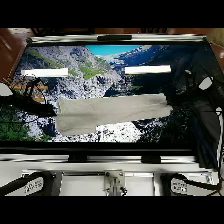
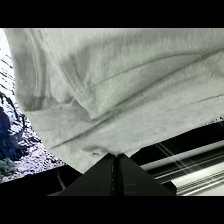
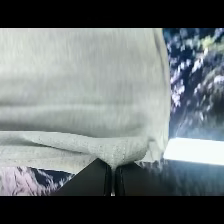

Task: Fold the shirts.

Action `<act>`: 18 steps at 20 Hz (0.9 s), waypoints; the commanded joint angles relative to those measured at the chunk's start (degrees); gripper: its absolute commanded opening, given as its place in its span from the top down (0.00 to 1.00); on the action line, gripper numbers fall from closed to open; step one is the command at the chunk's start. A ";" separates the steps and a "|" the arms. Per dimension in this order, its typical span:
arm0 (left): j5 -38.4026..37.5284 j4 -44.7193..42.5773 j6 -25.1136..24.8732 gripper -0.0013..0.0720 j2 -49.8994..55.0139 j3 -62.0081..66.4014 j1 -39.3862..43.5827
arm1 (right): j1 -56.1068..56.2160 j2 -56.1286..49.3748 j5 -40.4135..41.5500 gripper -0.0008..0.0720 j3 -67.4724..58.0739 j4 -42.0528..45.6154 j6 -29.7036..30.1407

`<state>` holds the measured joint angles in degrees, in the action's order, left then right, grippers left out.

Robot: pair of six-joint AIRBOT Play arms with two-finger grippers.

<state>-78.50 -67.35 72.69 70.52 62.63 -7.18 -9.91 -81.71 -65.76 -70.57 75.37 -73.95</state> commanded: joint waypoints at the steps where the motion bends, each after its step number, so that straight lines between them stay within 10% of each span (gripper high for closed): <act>1: 2.01 -0.76 0.00 0.94 5.77 4.50 -0.07 | 2.40 -3.39 3.82 0.90 -3.89 1.18 -1.25; 18: 10.25 -0.59 6.32 0.94 25.62 20.20 0.04 | 3.65 -12.83 14.47 0.90 -4.11 -4.35 -8.63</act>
<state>-72.49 -67.99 74.67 93.89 82.30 -7.18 -6.31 -93.10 -51.40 -74.63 72.10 -81.28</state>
